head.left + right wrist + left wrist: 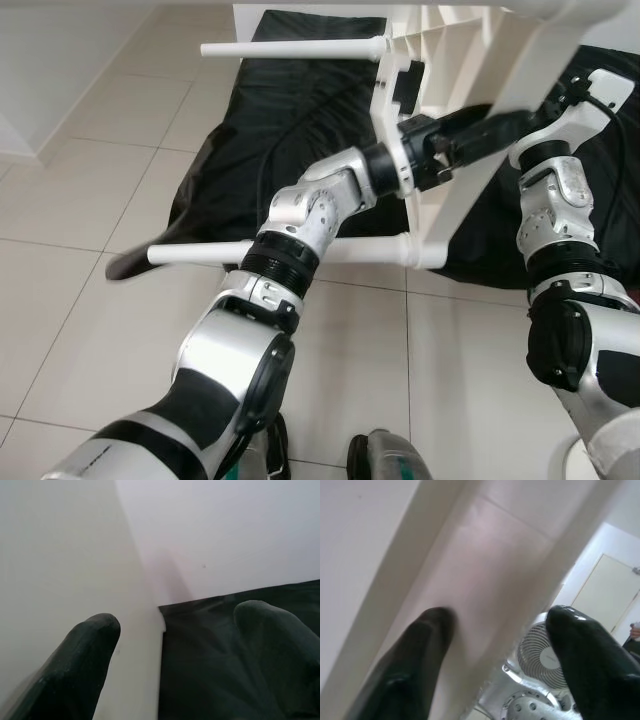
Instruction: Building children table
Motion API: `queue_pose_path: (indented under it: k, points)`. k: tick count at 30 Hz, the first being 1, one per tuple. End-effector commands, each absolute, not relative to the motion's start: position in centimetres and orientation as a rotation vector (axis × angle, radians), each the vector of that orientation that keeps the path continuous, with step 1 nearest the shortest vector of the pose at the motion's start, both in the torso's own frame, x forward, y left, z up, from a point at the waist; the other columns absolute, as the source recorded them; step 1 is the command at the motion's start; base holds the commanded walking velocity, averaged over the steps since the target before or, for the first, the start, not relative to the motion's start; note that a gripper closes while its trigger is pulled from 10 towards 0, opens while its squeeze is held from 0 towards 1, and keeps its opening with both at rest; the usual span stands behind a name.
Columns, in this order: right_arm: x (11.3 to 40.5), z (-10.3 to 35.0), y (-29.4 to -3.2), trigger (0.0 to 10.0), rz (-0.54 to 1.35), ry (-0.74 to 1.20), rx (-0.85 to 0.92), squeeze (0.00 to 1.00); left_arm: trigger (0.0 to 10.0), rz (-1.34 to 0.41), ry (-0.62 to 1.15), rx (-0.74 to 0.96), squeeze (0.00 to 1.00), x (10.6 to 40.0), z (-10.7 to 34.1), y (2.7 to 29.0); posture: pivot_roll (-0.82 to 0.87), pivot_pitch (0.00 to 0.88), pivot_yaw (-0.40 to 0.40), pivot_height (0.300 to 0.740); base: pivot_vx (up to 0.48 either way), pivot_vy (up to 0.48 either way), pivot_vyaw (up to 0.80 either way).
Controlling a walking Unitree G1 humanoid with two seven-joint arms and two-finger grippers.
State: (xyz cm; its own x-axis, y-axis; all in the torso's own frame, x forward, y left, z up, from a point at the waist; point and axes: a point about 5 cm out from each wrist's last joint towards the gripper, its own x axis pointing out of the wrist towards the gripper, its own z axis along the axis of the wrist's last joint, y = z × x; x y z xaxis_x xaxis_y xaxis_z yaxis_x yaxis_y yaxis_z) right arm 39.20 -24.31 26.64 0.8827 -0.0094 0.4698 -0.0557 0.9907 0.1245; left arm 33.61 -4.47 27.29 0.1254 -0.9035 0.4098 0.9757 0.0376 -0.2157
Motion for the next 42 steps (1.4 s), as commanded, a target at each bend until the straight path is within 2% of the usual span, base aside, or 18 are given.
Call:
queue_pose_path:
  k: [1, 2, 7, 12, 14, 16, 17, 20, 22, 25, 30, 31, 35, 42]
  points:
    - [39.1, 26.4, -24.3, 10.0, 0.023, -0.49, 0.14, 0.0, 10.0, -1.462, -0.135, -0.503, 1.0, 32.9, 25.7, -5.5, -0.09, 0.106, -0.002, 0.74, 0.0, 0.0, 0.0]
    - [39.1, 26.3, -24.3, 10.0, 0.025, -0.487, 0.139, 0.0, 10.0, -1.449, -0.123, -0.489, 0.0, 33.0, 25.4, -5.2, -0.08, 0.103, -0.003, 0.74, 0.0, 0.0, 0.0]
    - [39.1, 25.8, -24.2, 10.0, 0.035, -0.471, 0.124, 0.0, 10.0, -1.375, -0.081, -0.369, 0.0, 33.6, 23.7, -4.1, -0.07, 0.102, -0.004, 0.74, 0.0, 0.0, 0.0]
    - [38.6, 24.1, -23.9, 10.0, 0.068, -0.441, 0.076, 0.0, 10.0, -1.228, -0.036, -0.172, 0.0, 34.4, 20.9, -0.7, -0.05, 0.104, -0.007, 0.74, 0.0, 0.0, 0.0]
    - [38.6, 24.1, -23.9, 10.0, 0.068, -0.441, 0.076, 0.0, 10.0, -1.228, -0.036, -0.172, 0.0, 34.4, 20.9, -0.7, -0.05, 0.104, -0.007, 0.74, 0.0, 0.0, 0.0]
    - [38.1, 23.0, -23.8, 10.0, 0.073, -0.436, 0.065, 0.0, 10.0, -1.179, -0.014, -0.14, 0.0, 34.4, 20.0, 1.1, -0.04, 0.107, -0.011, 0.74, 0.0, 0.0, 0.0]
    - [38.1, 23.0, -23.8, 10.0, 0.073, -0.436, 0.065, 0.0, 10.0, -1.179, -0.014, -0.14, 0.0, 34.4, 20.0, 1.1, -0.04, 0.107, -0.011, 0.74, 0.0, 0.0, 0.0]
    - [37.1, 21.2, -23.5, 10.0, 0.074, -0.447, 0.091, 0.0, 10.0, -1.137, -0.007, -0.093, 0.0, 33.7, 19.4, 4.2, -0.03, 0.11, -0.01, 0.74, 0.0, 0.0, 0.0]
    - [37.1, 21.2, -23.5, 10.0, 0.074, -0.447, 0.091, 0.0, 10.0, -1.137, -0.007, -0.093, 0.0, 33.7, 19.4, 4.2, -0.03, 0.11, -0.01, 0.74, 0.0, 0.0, 0.0]
    - [35.9, 19.9, -23.3, 10.0, 0.088, -0.464, 0.1, 0.0, 10.0, -1.09, -0.017, -0.014, 0.0, 32.8, 19.3, 6.7, -0.02, 0.112, -0.009, 0.74, 0.0, 0.0, 0.0]
    - [34.9, 19.0, -23.2, 10.0, 0.093, -0.472, 0.085, 0.0, 10.0, -1.023, -0.018, 0.005, 0.0, 32.4, 19.1, 7.9, -0.01, 0.107, -0.008, 0.74, 0.0, 0.0, 0.0]
    - [34.0, 18.3, -23.0, 10.0, 0.101, -0.467, 0.071, 0.0, 10.0, -0.953, -0.024, -0.007, 0.0, 32.4, 19.0, 8.6, -0.01, 0.101, -0.009, 0.74, 0.0, 0.0, 0.0]
    - [33.2, 17.7, -22.7, 10.0, 0.094, -0.461, 0.061, 0.0, 10.0, -0.877, -0.026, -0.018, 0.0, 32.3, 18.8, 9.1, -0.01, 0.094, -0.008, 0.74, 0.0, 0.0, 0.0]
    - [30.8, 16.3, -21.5, 10.0, 0.1, -0.431, 0.024, 0.0, 10.0, -0.592, 0.036, -0.043, 0.0, 32.2, 16.7, 11.9, -0.01, 0.064, 0.0, 0.74, 0.0, 0.0, 0.0]
